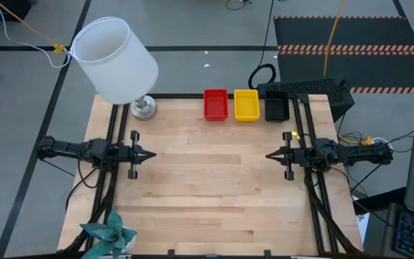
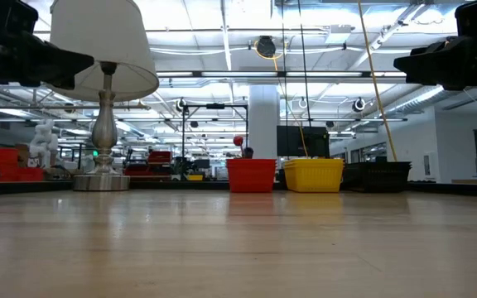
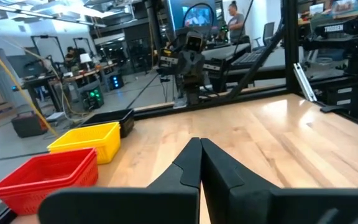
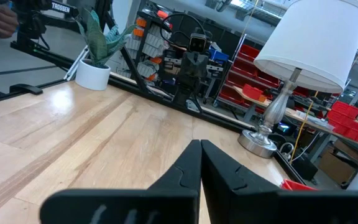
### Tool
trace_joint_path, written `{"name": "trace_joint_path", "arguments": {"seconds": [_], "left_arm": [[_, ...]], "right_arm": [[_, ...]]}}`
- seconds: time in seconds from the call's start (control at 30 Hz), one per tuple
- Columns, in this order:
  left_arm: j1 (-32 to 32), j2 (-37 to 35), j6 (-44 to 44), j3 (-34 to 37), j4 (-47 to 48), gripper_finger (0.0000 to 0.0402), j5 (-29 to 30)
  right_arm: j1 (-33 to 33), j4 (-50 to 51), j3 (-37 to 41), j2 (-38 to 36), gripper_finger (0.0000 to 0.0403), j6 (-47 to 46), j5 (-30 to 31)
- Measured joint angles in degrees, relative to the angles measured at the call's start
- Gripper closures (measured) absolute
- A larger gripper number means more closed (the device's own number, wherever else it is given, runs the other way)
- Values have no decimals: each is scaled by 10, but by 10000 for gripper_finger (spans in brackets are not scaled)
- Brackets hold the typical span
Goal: Stack baskets by color
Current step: Return to Home Position
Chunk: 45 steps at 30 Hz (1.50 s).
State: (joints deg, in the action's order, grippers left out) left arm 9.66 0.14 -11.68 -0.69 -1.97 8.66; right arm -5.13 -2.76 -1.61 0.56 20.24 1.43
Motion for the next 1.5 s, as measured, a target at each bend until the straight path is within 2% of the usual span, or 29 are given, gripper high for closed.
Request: {"name": "trace_joint_path", "arguments": {"seconds": [0.27, 0.83, 1.07, 1.3, 1.5], "left_arm": [[-33, 0, 1, 0, 4, 399, -16], [-33, 0, -12, 1, 6, 399, -54], [-33, 0, -4, 1, 6, 384, -57], [-33, 0, -22, 1, 6, 398, -57], [-33, 0, 13, 1, 5, 385, -57]], "right_arm": [[0, 0, 0, 0, 403, 0, 0], [0, 0, 0, 0, 403, 0, 0], [0, 0, 0, 0, 403, 0, 0], [0, 0, 0, 0, 403, 0, 0], [0, 0, 0, 0, 403, 0, 0]]}}
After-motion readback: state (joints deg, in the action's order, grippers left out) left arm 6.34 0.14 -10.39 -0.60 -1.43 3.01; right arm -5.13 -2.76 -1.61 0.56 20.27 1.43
